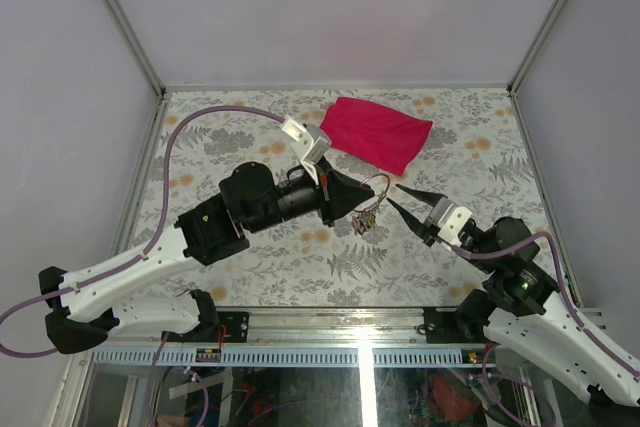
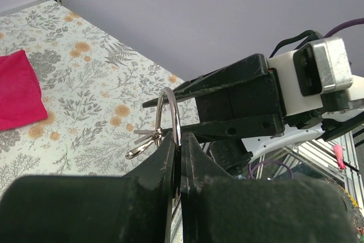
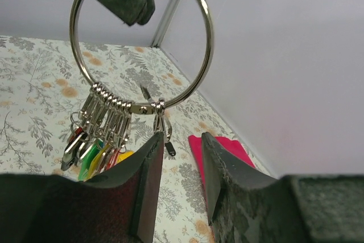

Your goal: Put the keys on the keyring

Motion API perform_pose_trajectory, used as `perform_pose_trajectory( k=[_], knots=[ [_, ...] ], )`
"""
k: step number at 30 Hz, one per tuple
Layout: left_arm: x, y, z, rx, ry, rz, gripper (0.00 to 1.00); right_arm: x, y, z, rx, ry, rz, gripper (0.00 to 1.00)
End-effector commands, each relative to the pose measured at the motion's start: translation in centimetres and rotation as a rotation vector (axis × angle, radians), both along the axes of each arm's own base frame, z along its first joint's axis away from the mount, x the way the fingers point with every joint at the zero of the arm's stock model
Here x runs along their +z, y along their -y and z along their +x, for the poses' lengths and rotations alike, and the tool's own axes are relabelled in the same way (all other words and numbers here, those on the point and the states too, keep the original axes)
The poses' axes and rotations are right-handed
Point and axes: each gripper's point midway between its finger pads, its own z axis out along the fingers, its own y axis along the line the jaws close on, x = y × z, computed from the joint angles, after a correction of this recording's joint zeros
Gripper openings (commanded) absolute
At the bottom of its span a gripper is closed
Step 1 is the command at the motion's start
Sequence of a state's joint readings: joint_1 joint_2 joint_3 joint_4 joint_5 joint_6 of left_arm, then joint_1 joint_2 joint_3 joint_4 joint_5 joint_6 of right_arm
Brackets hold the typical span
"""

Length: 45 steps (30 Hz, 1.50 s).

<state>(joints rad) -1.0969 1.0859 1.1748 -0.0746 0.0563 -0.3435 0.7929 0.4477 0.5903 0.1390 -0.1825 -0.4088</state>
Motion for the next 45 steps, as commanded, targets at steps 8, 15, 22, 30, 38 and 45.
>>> perform_pose_trajectory(
  k=[8,15,22,30,38,45],
  knots=[
    [2.7,0.1,-0.6,-0.041,0.061,-0.026,0.0,0.6,-0.3,-0.3,0.021,0.021,0.023,0.38],
    [2.9,0.3,-0.7,-0.054,0.062,-0.023,0.0,0.3,-0.6,-0.1,0.024,0.018,0.018,0.38],
    [3.0,0.3,-0.8,-0.06,0.072,-0.011,0.0,-0.8,-0.8,-0.2,0.039,0.001,-0.014,0.39],
    [2.5,-0.2,-0.8,-0.061,0.098,0.055,0.0,-0.4,0.7,-0.6,-0.002,0.013,-0.031,0.39],
    [2.6,-0.4,-0.9,-0.059,0.104,0.053,0.0,-1.3,0.2,-1.4,0.048,-0.024,-0.056,0.4],
    [2.8,-0.3,-0.9,-0.063,0.103,0.043,0.0,-1.2,-0.8,-1.0,0.072,-0.035,-0.017,0.4]
  ],
)
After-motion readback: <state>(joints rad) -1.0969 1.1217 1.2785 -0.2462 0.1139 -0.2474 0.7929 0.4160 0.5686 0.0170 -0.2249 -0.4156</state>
